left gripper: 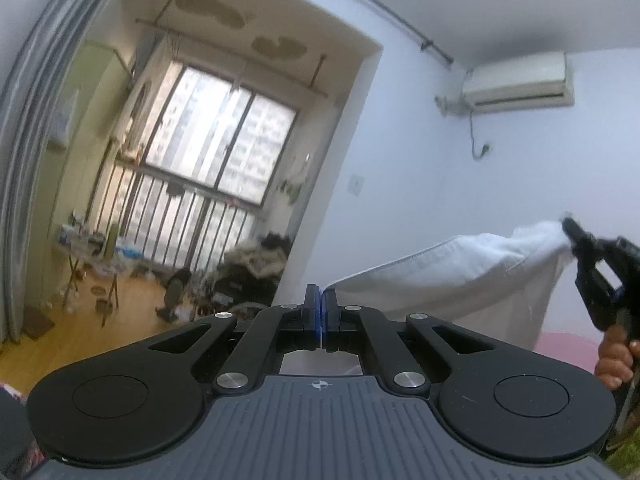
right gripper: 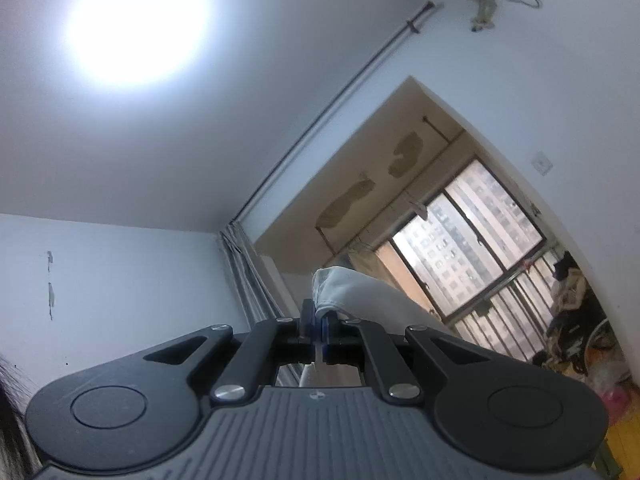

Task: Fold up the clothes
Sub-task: 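Lift the white shirt high with both grippers and shake it out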

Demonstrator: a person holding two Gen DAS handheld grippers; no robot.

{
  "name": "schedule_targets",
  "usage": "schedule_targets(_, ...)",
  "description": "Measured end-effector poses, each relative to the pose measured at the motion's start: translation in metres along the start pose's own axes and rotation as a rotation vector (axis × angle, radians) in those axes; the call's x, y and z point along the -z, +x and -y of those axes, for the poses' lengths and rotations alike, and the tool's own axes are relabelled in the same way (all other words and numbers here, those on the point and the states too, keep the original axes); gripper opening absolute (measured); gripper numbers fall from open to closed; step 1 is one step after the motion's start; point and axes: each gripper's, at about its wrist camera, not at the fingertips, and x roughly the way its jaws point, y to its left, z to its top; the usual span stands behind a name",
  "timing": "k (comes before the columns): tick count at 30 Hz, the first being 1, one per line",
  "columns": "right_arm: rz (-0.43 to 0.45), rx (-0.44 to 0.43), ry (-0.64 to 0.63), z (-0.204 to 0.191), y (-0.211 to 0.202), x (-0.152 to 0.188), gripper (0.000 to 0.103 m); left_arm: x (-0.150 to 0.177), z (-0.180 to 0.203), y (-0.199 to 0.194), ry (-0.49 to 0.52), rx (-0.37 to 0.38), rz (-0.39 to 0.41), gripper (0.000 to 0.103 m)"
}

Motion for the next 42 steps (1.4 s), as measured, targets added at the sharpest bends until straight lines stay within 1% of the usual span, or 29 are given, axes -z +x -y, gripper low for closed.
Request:
schedule_targets(4, 0.017, -0.013, -0.004, -0.009, -0.011, -0.001, 0.003, -0.012, 0.006, -0.011, 0.011, 0.01, 0.051, 0.0)
schedule_targets(8, 0.018, 0.001, 0.001, -0.007, -0.022, 0.001, 0.003, -0.011, 0.005, -0.014, 0.012, 0.018, 0.06, 0.0)
schedule_targets(12, -0.01, 0.058, 0.022, 0.013, -0.024, 0.016, 0.003, 0.004, -0.001, 0.002, 0.024, -0.004, 0.011, 0.0)
schedule_targets(15, -0.051, 0.133, 0.035, 0.04, -0.021, 0.038, 0.003, 0.024, -0.015, 0.032, 0.018, -0.036, -0.061, 0.0)
schedule_targets(18, -0.122, 0.243, 0.036, 0.079, -0.012, 0.068, 0.003, 0.051, -0.036, 0.071, 0.002, -0.073, -0.146, 0.0)
schedule_targets(20, -0.179, 0.322, 0.049, 0.112, -0.001, 0.093, 0.003, 0.076, -0.058, 0.102, -0.014, -0.104, -0.21, 0.0)
schedule_targets(24, -0.285, 0.48, 0.112, 0.187, 0.019, 0.148, 0.003, 0.131, -0.1, 0.172, -0.011, -0.168, -0.341, 0.0)
schedule_targets(27, -0.353, 0.587, 0.144, 0.247, 0.035, 0.194, 0.003, 0.171, -0.136, 0.215, -0.004, -0.204, -0.426, 0.0)
schedule_targets(30, -0.416, 0.681, 0.146, 0.301, 0.05, 0.24, 0.003, 0.207, -0.169, 0.257, -0.014, -0.236, -0.513, 0.0)
schedule_targets(32, -0.454, 0.73, 0.156, 0.335, 0.065, 0.267, 0.003, 0.227, -0.192, 0.28, -0.022, -0.252, -0.561, 0.0)
schedule_targets(34, -0.481, 0.761, 0.147, 0.362, 0.071, 0.291, 0.003, 0.242, -0.206, 0.296, -0.018, -0.263, -0.595, 0.0)
schedule_targets(42, -0.55, 0.853, 0.143, 0.434, 0.099, 0.355, 0.003, 0.287, -0.232, 0.347, -0.023, -0.286, -0.718, 0.0)
